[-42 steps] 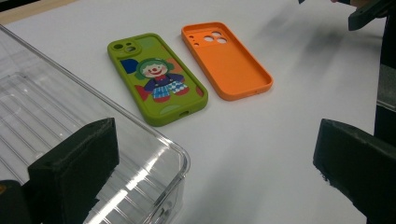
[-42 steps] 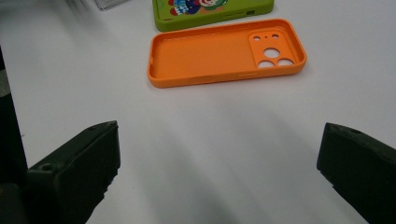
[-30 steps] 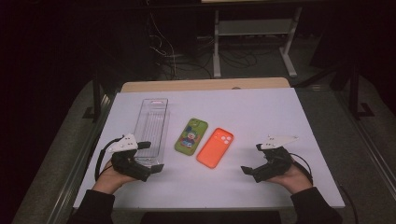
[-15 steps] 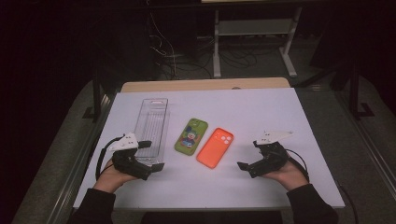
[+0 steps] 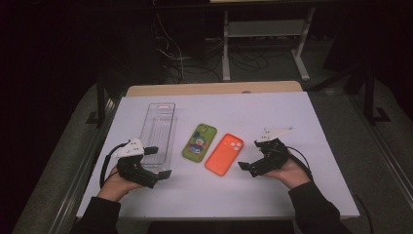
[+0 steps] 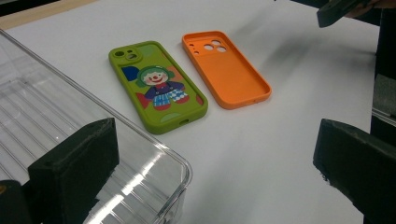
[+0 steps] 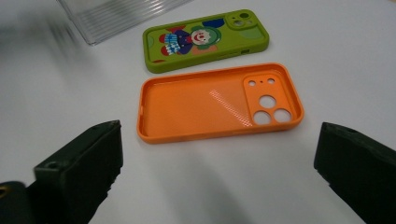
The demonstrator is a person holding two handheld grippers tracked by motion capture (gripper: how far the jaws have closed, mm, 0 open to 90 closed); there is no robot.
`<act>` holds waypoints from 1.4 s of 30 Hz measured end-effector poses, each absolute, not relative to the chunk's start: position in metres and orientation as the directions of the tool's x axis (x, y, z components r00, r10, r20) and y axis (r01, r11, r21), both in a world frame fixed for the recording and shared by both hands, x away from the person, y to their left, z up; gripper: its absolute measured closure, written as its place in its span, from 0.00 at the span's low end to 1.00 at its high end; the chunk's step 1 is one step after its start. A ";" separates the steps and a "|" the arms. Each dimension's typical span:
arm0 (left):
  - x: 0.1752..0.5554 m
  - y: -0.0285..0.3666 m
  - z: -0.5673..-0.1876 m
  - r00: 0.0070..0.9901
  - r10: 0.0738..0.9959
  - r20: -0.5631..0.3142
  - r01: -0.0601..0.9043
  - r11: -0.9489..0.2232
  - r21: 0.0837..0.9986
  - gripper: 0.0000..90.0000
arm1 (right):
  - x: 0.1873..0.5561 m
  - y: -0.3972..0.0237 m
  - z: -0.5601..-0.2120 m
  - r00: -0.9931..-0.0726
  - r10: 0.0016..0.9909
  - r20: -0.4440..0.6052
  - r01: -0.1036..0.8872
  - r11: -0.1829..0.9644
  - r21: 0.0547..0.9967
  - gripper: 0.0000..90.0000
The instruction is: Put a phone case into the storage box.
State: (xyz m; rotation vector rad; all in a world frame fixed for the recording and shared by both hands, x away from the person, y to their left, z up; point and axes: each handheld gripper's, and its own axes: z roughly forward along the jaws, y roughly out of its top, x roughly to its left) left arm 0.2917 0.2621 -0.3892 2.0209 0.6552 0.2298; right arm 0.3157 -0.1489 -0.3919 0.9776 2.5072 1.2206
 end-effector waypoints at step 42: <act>0.293 0.264 -0.389 0.830 0.546 -0.114 0.372 -0.388 0.843 0.00 | 0.373 -0.035 -0.406 -0.811 0.536 0.235 0.558 0.585 0.588 0.98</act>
